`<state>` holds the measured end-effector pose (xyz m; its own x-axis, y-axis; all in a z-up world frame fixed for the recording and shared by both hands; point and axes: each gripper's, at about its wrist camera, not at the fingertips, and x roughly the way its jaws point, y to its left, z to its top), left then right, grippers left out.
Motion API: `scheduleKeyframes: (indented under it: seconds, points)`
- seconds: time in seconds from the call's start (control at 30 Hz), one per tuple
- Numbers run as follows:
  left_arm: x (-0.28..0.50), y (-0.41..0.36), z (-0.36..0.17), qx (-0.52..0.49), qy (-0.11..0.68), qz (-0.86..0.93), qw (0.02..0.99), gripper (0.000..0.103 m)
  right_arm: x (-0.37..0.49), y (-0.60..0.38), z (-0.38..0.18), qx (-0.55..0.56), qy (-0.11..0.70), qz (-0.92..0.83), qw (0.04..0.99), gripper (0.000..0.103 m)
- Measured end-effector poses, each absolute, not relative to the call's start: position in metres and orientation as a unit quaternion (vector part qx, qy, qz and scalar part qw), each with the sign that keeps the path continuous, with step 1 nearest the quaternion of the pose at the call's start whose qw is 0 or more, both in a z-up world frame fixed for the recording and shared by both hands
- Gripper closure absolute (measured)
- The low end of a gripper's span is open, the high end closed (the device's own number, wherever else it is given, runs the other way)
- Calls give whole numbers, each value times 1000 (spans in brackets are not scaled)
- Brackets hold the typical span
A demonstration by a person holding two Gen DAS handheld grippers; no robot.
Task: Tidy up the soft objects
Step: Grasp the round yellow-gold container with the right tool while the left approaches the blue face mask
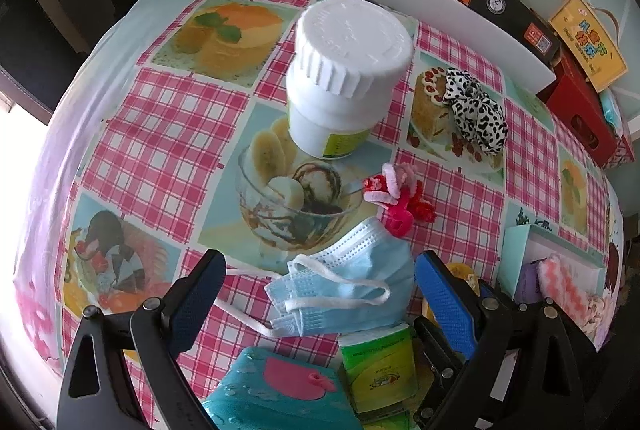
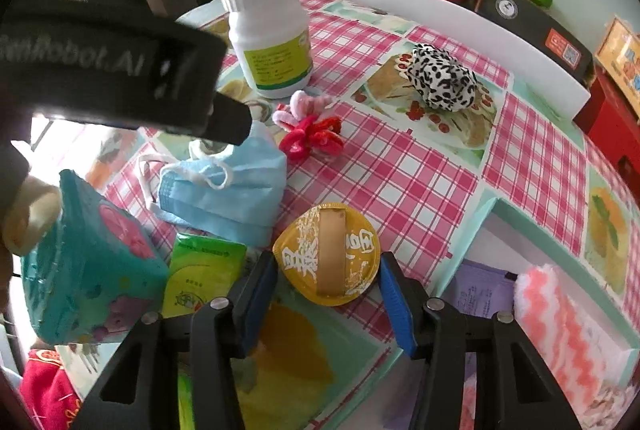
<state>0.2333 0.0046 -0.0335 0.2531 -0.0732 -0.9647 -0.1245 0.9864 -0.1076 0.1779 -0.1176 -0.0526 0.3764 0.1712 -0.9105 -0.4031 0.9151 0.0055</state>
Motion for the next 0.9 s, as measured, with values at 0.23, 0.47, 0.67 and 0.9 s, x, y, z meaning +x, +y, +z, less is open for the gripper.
scheduleKeyframes:
  seconds: [0.23,0.47,0.67,0.9]
  points:
    - [237,-16,-38,-51,614,9,787,7,172,-131,-34,-91,523,168,831,49]
    - [243,-32,-46,-22,618,12,786,8,158,-152,-16,-81,525,146,834,49]
    - [243,-51,-47,22,616,17,787,8,148,-175,6,-60,510,126,849,49]
    - [244,-88,-58,90,619,22,780,8,142,-200,27,-31,490,106,864,49]
